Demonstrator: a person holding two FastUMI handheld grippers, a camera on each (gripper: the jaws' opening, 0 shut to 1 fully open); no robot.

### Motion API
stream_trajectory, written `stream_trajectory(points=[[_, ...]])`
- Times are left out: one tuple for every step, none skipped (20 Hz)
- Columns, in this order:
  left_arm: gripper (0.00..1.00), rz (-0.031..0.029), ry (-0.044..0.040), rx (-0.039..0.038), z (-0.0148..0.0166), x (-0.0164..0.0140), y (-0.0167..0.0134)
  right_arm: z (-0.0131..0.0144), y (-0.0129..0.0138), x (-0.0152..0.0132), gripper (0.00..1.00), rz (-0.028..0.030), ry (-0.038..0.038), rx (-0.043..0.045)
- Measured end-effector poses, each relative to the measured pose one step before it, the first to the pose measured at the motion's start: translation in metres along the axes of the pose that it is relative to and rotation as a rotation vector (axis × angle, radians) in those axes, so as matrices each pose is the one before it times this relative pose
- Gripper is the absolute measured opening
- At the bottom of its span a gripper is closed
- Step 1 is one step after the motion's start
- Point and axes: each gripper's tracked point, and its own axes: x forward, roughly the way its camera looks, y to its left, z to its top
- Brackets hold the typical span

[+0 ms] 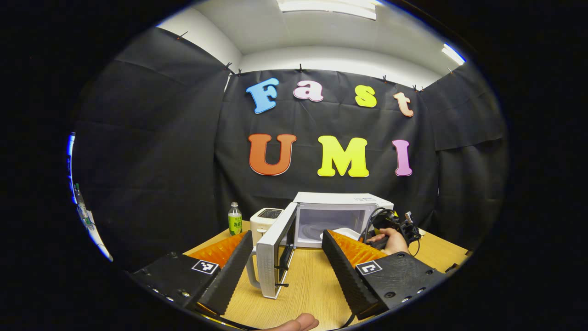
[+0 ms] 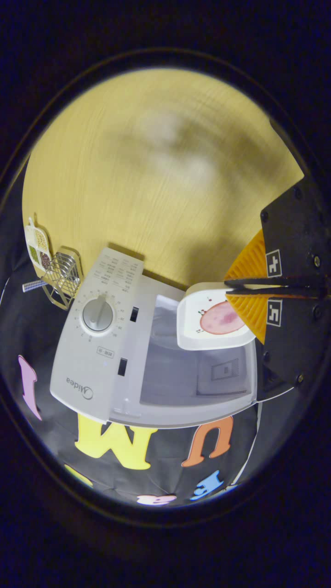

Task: Open the microwave oven with the left hand, put the food in, and close the microwave oven.

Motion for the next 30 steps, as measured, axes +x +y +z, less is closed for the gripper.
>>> stream_trajectory(points=[[0.93, -0.00277, 0.00692, 0.00401, -0.00442, 0.00032, 0.00000, -0.00403, 0.00415, 0.00843, 0.05, -0.00070, -0.01089, 0.02160], [0.93, -0.00175, 0.01068, 0.00503, -0.00372, 0.00060, -0.00044, -0.00222, 0.00389, 0.00752, 0.05, -0.00097, -0.01008, 0.00574], [0.93, 0.00148, 0.00805, 0.00640, -0.00279, 0.00041, 0.00213, -0.00164, 0.00502, 0.00684, 0.05, 0.00222, -0.01587, 0.00794], [0.93, 0.00514, 0.00854, 0.00553, -0.00245, -0.00008, 0.00154, -0.00060, 0.00676, 0.00845, 0.05, 0.01006, -0.01942, 0.00716], [0.93, 0.00713, 0.00510, 0.00141, -0.00159, 0.00098, 0.00303, -0.00213, 0.00707, 0.00618, 0.05, 0.01401, -0.00842, 0.01083], [0.93, 0.00733, 0.00628, -0.00398, -0.00317, 0.00074, 0.00347, -0.00011, 0.00784, 0.00685, 0.05, 0.01636, -0.01650, 0.01902], [0.93, 0.00562, 0.00528, -0.01016, -0.00207, 0.00103, 0.00284, 0.00145, 0.00572, 0.00604, 0.06, 0.00680, -0.02239, 0.02122], [0.93, 0.00118, 0.00774, -0.01384, -0.00272, 0.00151, 0.00293, 0.00227, 0.00598, 0.00720, 0.06, 0.00878, -0.02505, 0.01263], [0.93, 0.00625, 0.01494, -0.01973, -0.00282, 0.00315, 0.00319, 0.00208, 0.00330, 0.00771, 0.06, 0.00777, -0.02311, 0.00444], [0.93, 0.00327, 0.01826, -0.01789, -0.00365, 0.00285, 0.00159, 0.00144, 0.00249, 0.00814, 0.06, 0.00486, -0.01603, 0.01706], [0.93, 0.00179, 0.00904, -0.01080, -0.00067, 0.00211, 0.00192, -0.00033, 0.00240, 0.00804, 0.06, 0.00326, -0.00929, 0.01511], [0.93, 0.00632, -0.00104, -0.00251, 0.00027, 0.00121, 0.00290, -0.00199, 0.00189, 0.00812, 0.06, 0.00195, 0.00172, -0.00010], [0.93, 0.00299, -0.00175, 0.00370, 0.00084, -0.00127, -0.00115, -0.00253, 0.00026, 0.00686, 0.06, -0.00409, 0.00431, -0.01210], [0.93, -0.00150, -0.00536, 0.00514, 0.00035, 0.00032, -0.00048, -0.00077, 0.00060, 0.00516, 0.07, 0.00090, -0.00296, -0.01379], [0.93, 0.00367, -0.00060, 0.00365, -0.00179, 0.00105, 0.00233, -0.00013, 0.00126, 0.00561, 0.07, 0.00070, -0.00794, -0.00696], [0.93, 0.00307, 0.00429, 0.00168, -0.00216, 0.00183, 0.00062, 0.00125, 0.00170, 0.00420, 0.07, 0.01056, -0.01107, -0.00874], [0.93, 0.00286, 0.00422, -0.00053, -0.00241, -0.00016, 0.00129, 0.00221, 0.00007, 0.00314, 0.07, 0.00563, -0.01931, 0.00103], [0.93, 0.00248, 0.00740, -0.00146, -0.00153, 0.00050, 0.00049, 0.00015, -0.00007, 0.00236, 0.08, 0.00118, -0.00269, -0.00011], [0.93, 0.00458, 0.00484, -0.00392, -0.00215, 0.00060, 0.00066, -0.00247, 0.00129, 0.00147, 0.08, 0.00812, 0.00850, 0.01132], [0.93, 0.00776, 0.00143, -0.01034, -0.00030, 0.00245, 0.00042, -0.00273, 0.00247, 0.00180, 0.08, 0.01150, 0.01867, -0.00071], [0.93, 0.00546, 0.00392, -0.01309, -0.00105, 0.00139, -0.00007, -0.00028, 0.00076, 0.00181, 0.08, 0.00848, 0.00957, 0.00333], [0.93, -0.00203, 0.00065, -0.00461, -0.00007, -0.00035, -0.00087, 0.00219, -0.00027, 0.00284, 0.08, 0.00248, -0.00244, -0.00782], [0.93, 0.00228, -0.00059, -0.00023, -0.00088, 0.00000, -0.00003, 0.00316, -0.00018, 0.00116, 0.08, 0.00549, -0.01383, 0.00222], [0.93, 0.00374, 0.00135, -0.00115, -0.00102, -0.00014, 0.00052, 0.00366, -0.00010, 0.00285, 0.08, 0.00240, -0.01594, -0.00567], [0.93, -0.00205, 0.00453, -0.00149, -0.00358, 0.00176, -0.00080, 0.00372, 0.00012, -0.00118, 0.10, 0.00270, -0.02004, -0.01624], [0.93, -0.00054, 0.00791, -0.00239, -0.00383, 0.00083, 0.00008, 0.00313, 0.00110, 0.00091, 0.11, 0.01047, -0.01897, -0.00282], [0.93, 0.00259, 0.00761, -0.00309, -0.00245, 0.00210, -0.00003, -0.00050, 0.00221, 0.00111, 0.11, 0.00902, -0.00242, -0.01257], [0.93, -0.00038, 0.00791, -0.00160, -0.00251, 0.00146, -0.00038, 0.00073, -0.00088, -0.00030, 0.11, 0.00025, -0.00491, -0.01289], [0.93, 0.00262, 0.00442, -0.00241, -0.00138, -0.00005, 0.00078, 0.00226, 0.00215, 0.00104, 0.12, 0.01022, -0.01908, -0.00832], [0.93, 0.00289, 0.00501, -0.00371, -0.00173, 0.00020, 0.00103, 0.00380, 0.00129, 0.00110, 0.12, 0.01136, -0.02278, -0.01410]])
